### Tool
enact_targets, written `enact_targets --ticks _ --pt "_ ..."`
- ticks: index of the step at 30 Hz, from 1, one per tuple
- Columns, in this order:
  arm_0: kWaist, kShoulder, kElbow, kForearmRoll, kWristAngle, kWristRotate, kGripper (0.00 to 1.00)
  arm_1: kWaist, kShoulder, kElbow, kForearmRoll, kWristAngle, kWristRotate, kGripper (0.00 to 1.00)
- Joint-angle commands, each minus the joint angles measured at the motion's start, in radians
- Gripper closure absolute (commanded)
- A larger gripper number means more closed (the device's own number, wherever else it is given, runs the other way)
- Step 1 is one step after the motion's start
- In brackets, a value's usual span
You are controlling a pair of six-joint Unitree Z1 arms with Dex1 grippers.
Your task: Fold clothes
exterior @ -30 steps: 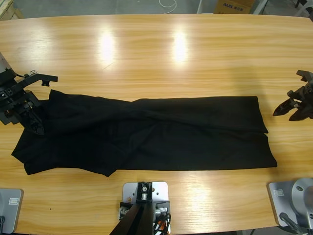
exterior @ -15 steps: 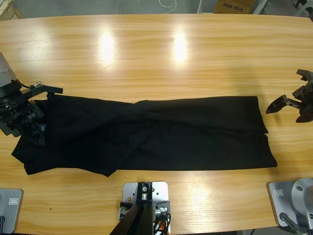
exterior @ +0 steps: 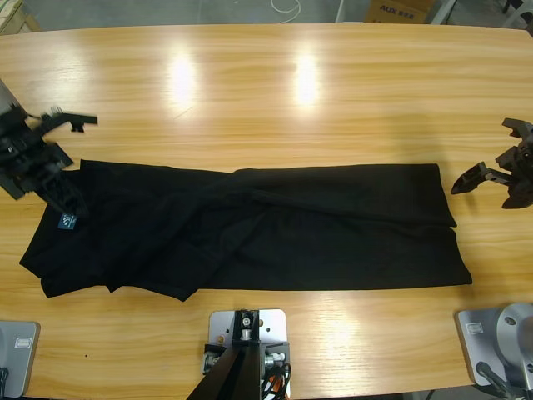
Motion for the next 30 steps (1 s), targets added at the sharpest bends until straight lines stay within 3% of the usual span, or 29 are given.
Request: enact_targets --ticks 1,7,13,17,30 --pt "-0.163 0.044 0.038 -0.204 -0.002 -0.026 0.071 0.019 0.016 0.0 -0.006 0.02 0.0 0.0" --pt "-0.202 0.064 0.191 -0.436 0.111 -0.078 0.092 0.022 0.008 0.003 -0.004 0.027 -0.003 0.0" --pt "-0.183 0.103 0.244 -0.547 0.094 -0.084 0.13 0.023 0.018 0.0 -0.004 0.028 -0.004 0.0" --pt "-0.204 0.117 0.245 -0.56 0.051 -0.085 0.271 0.023 0.032 -0.004 -0.003 0.028 -0.004 0.0" --pt "-0.215 0.134 0.282 -0.58 0.001 -0.082 0.272 0.023 0.037 -0.004 -0.004 0.028 -0.004 0.0"
